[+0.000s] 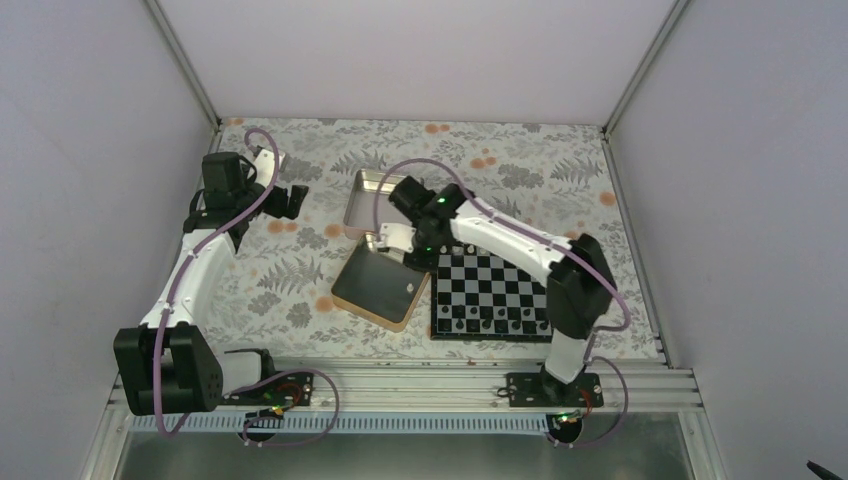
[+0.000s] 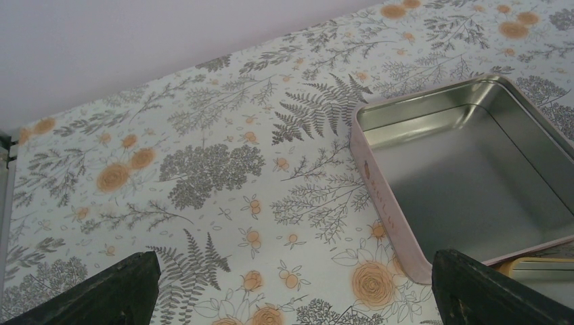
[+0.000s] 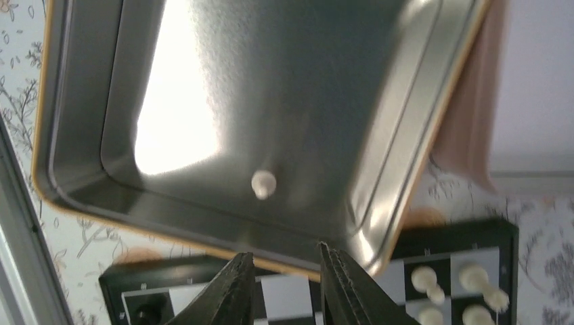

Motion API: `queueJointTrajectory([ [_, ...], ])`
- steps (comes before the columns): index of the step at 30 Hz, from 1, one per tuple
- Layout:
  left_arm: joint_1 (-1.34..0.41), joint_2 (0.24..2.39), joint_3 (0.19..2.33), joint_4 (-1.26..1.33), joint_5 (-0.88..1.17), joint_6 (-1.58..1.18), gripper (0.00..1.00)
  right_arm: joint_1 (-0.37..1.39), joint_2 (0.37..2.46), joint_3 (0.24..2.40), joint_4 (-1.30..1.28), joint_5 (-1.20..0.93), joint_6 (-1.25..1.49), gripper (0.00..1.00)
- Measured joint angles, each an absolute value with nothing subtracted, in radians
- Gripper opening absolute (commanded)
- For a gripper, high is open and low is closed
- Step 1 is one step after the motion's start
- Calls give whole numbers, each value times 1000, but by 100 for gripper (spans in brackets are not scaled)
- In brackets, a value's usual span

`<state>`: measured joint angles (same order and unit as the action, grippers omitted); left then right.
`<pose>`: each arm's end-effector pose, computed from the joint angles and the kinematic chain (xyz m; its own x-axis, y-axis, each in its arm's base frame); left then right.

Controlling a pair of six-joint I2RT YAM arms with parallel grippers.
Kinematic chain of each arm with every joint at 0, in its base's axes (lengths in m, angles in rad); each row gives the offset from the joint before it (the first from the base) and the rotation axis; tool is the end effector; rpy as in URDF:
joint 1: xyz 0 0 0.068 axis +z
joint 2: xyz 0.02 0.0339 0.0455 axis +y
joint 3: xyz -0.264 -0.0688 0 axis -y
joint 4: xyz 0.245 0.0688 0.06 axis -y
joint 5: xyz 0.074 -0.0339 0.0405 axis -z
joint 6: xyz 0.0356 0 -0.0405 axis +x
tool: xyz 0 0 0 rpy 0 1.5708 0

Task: Set up the chess pieces on the board
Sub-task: Pick up the chess piece from the storage box.

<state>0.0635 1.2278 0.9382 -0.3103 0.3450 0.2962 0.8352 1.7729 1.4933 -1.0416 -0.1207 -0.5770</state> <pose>0.2721 0.0052 0.2890 -0.4750 0.2450 -0.8452 0.3738 0.9257 0.0583 0.2331 0.2639 0.2562 -0.1326 -0.9535 -0.2707 -0.9883 0.1479 -0.0370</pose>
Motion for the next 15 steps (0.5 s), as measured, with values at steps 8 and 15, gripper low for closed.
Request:
queueJointTrajectory([
  [8, 64, 1227, 938, -310, 344, 296, 100, 903, 1941, 1586, -1029, -91, -555, 28],
  [15, 64, 1227, 938, -310, 344, 297, 100, 902, 1996, 1581, -1034, -85, -546, 29],
])
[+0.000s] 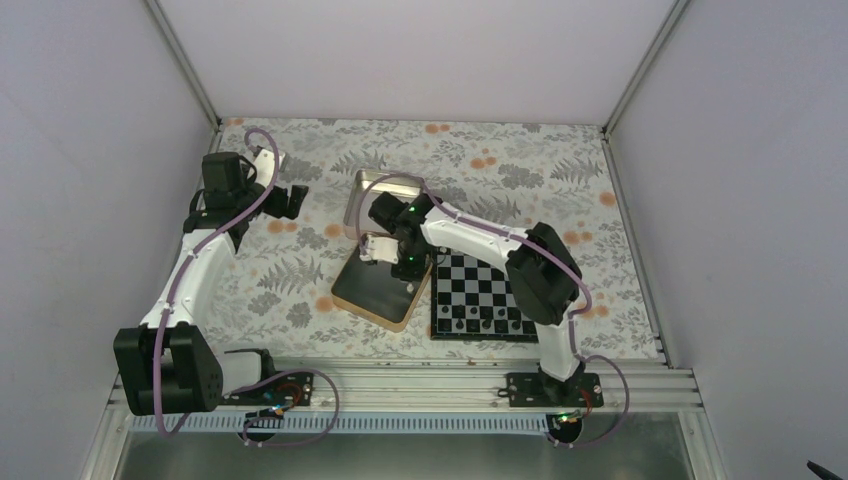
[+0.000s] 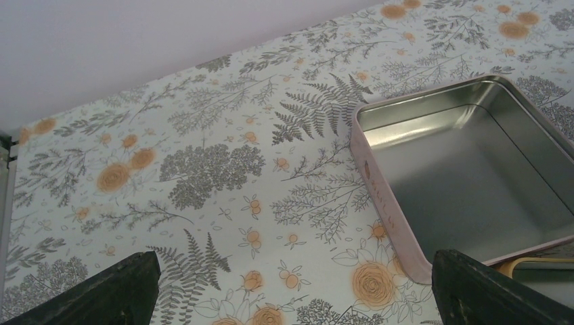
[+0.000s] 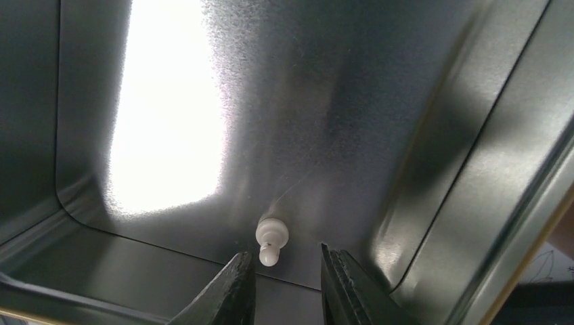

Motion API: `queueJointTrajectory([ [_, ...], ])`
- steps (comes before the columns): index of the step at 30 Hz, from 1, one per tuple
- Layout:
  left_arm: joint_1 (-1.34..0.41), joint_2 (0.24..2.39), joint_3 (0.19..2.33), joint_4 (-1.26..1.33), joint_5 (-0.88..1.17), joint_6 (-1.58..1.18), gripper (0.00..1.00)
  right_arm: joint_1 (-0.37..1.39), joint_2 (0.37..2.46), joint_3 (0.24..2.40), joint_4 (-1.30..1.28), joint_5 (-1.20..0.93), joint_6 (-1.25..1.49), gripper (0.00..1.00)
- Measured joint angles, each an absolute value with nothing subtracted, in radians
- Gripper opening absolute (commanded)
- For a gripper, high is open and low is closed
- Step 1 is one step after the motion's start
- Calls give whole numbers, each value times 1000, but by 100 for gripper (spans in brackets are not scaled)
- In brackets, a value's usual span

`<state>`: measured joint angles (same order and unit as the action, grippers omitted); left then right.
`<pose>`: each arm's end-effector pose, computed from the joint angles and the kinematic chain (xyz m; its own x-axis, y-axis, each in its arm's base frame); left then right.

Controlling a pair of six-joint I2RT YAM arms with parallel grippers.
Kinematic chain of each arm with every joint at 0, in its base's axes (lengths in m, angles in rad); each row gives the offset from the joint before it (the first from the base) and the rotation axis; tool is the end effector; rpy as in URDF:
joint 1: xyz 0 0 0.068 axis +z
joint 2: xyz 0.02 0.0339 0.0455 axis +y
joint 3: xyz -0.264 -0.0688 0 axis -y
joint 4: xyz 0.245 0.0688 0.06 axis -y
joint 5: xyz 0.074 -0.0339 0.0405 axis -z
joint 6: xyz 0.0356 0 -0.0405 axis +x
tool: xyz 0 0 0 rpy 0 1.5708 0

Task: Set up the chess pieces on the board
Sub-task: Pick up the chess piece from the storage box.

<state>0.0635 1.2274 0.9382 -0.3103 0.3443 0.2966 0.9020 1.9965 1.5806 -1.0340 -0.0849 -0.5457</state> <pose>0.2720 0.0053 0.2891 -0.4747 0.2455 -0.8452 0.3734 0.9258 0.0592 0.2398 0.3083 0.2012 -0.1171 -0.9822 -0.1468 -0.9931 0.1170 0.0094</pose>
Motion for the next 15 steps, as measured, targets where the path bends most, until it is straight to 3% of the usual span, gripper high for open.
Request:
queueJointTrajectory([
  [15, 64, 1227, 938, -310, 344, 297, 100, 902, 2042, 1537, -1040, -88, -544, 29],
])
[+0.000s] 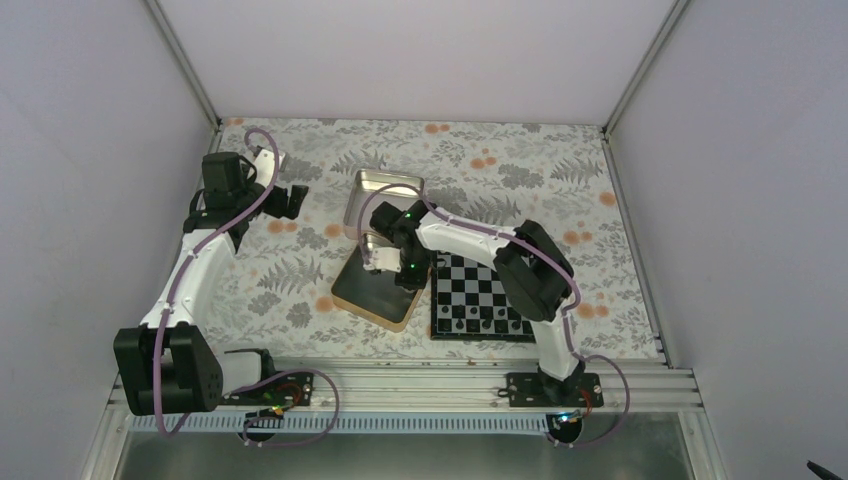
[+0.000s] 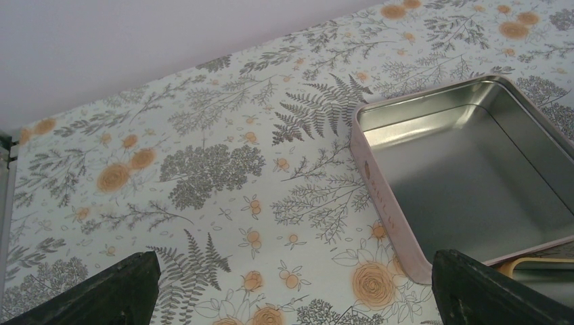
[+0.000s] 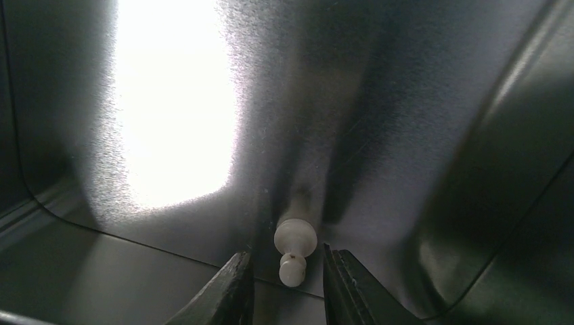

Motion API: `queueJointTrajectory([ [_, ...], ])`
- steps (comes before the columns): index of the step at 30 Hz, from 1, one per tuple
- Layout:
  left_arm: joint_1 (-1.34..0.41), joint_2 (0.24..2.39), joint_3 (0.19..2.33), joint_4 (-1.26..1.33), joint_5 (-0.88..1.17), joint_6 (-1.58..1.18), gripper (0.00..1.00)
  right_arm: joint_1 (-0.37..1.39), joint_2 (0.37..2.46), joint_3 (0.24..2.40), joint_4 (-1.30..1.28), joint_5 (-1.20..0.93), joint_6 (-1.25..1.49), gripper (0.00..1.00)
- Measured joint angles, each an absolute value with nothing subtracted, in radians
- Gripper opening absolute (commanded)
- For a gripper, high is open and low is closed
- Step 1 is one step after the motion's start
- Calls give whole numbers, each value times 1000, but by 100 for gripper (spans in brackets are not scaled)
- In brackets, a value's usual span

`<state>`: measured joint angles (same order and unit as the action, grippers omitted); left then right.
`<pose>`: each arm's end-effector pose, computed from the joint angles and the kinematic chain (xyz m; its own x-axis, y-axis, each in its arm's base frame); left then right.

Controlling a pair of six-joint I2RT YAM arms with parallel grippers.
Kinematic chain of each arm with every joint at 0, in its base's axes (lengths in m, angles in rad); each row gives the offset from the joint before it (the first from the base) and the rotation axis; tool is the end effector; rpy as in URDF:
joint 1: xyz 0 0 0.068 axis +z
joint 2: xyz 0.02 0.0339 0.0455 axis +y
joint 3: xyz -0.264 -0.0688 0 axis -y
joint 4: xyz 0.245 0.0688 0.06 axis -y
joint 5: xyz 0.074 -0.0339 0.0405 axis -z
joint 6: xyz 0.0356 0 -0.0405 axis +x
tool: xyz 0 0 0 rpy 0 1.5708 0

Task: Set up the chess pieces on the board
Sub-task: Pick up the chess piece from the storage box, then place the chess piece on the chessboard.

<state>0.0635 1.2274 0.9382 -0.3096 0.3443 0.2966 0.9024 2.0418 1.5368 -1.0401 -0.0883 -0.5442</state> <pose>0.2721 0.0053 0.2891 -0.4741 0.2455 -0.8455 0.3734 0.9258 0.0595 0.2368 0.3049 0.1733 -0.1246 -0.9899 -0.0676 -0.9908 0.1204 0.0621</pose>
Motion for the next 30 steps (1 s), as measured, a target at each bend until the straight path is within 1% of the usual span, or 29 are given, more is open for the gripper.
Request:
queueJointTrajectory([
  [3, 64, 1227, 938, -310, 344, 297, 100, 902, 2050, 1535, -1035, -89, -544, 28],
  [9, 64, 1227, 938, -309, 344, 297, 100, 902, 2051, 1534, -1027, -91, -546, 13],
  [11, 64, 1227, 938, -309, 344, 297, 100, 902, 2052, 1534, -1025, -92, -546, 10],
  [17, 64, 1227, 938, -309, 344, 297, 100, 902, 2045, 1536, -1027, -91, -544, 9],
  [21, 64, 1227, 938, -309, 344, 297, 100, 896, 1986, 1548, -1045, -79, -540, 9],
  [25, 64, 1227, 938, -309, 344, 297, 100, 852, 1835, 1570, -1061, -76, -535, 9],
  [30, 64, 1227, 938, -309, 344, 298, 100, 684, 1621, 1573, -1070, -80, -533, 10],
])
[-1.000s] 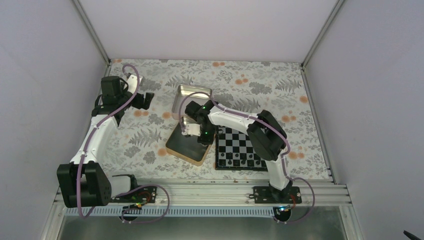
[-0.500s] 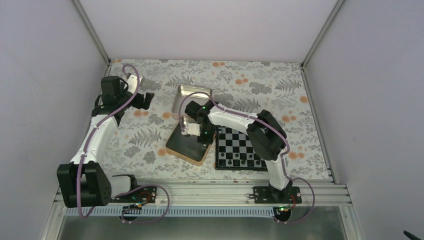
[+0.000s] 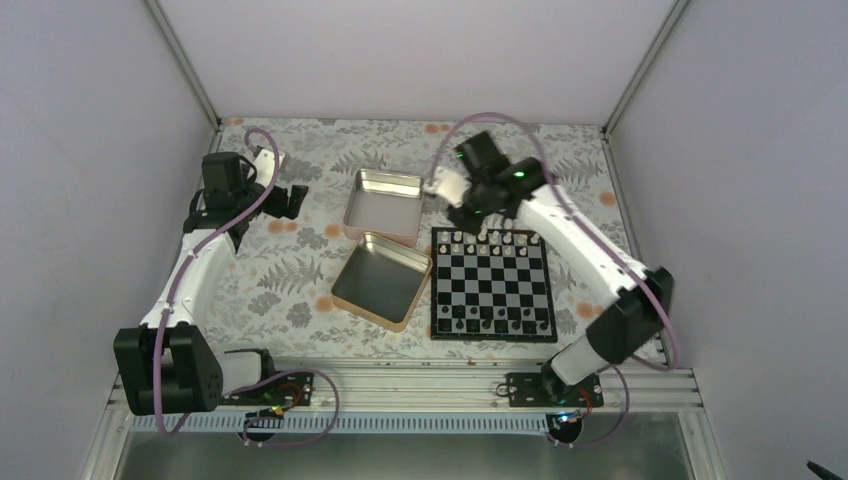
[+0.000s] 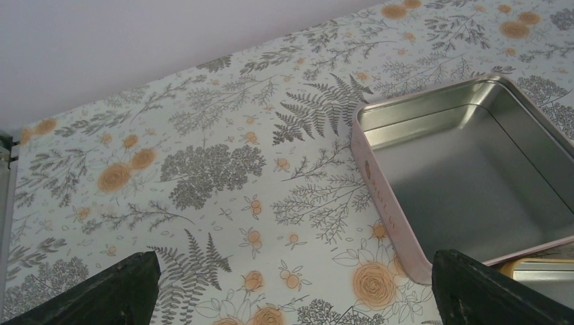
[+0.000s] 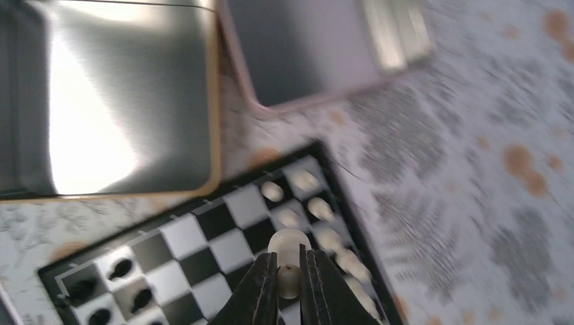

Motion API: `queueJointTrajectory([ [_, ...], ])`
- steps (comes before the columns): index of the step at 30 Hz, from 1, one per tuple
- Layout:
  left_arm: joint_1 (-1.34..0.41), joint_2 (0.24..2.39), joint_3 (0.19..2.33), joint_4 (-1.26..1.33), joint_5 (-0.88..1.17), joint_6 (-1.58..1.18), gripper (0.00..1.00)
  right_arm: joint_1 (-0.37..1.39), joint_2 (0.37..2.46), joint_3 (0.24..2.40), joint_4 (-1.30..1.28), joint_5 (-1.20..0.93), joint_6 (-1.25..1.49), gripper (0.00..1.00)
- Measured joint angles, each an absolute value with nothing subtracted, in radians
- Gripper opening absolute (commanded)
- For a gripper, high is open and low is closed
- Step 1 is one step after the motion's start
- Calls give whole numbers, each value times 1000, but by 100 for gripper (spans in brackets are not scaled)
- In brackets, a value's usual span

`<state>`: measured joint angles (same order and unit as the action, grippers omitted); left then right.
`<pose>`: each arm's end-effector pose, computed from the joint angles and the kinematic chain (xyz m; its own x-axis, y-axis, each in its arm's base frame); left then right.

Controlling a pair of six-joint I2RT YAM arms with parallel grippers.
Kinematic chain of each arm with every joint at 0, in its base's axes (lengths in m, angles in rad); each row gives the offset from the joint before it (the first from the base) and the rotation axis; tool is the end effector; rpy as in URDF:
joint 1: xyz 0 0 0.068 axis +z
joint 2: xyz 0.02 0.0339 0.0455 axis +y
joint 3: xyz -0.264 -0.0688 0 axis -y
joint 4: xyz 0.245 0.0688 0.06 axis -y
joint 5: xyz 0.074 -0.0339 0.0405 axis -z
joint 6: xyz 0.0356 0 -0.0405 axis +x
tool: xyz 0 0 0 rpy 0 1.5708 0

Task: Set up the chess pieces on the board
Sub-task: Place the chess piece on the chessboard.

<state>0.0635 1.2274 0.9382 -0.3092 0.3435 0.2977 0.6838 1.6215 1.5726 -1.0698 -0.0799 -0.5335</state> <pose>0.2721 0.0053 0.2892 -0.4735 0.2466 -0.8455 0.3733 0.9257 0.0610 0.2531 0.2100 0.3266 -0.2664 -0.8711 -0.4127 -0.9201 0.3574 -0.1603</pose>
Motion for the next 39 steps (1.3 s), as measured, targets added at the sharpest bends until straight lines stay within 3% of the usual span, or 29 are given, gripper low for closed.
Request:
queueJointTrajectory([
  [8, 64, 1227, 938, -309, 342, 299, 100, 314, 1385, 1331, -1056, -91, -593, 10],
  [18, 64, 1227, 938, -309, 342, 299, 100, -68, 1397, 1166, -1018, -129, -755, 10],
  [39, 64, 1227, 938, -310, 342, 299, 100, -87, 1632, 1132, -875, -198, -786, 11],
])
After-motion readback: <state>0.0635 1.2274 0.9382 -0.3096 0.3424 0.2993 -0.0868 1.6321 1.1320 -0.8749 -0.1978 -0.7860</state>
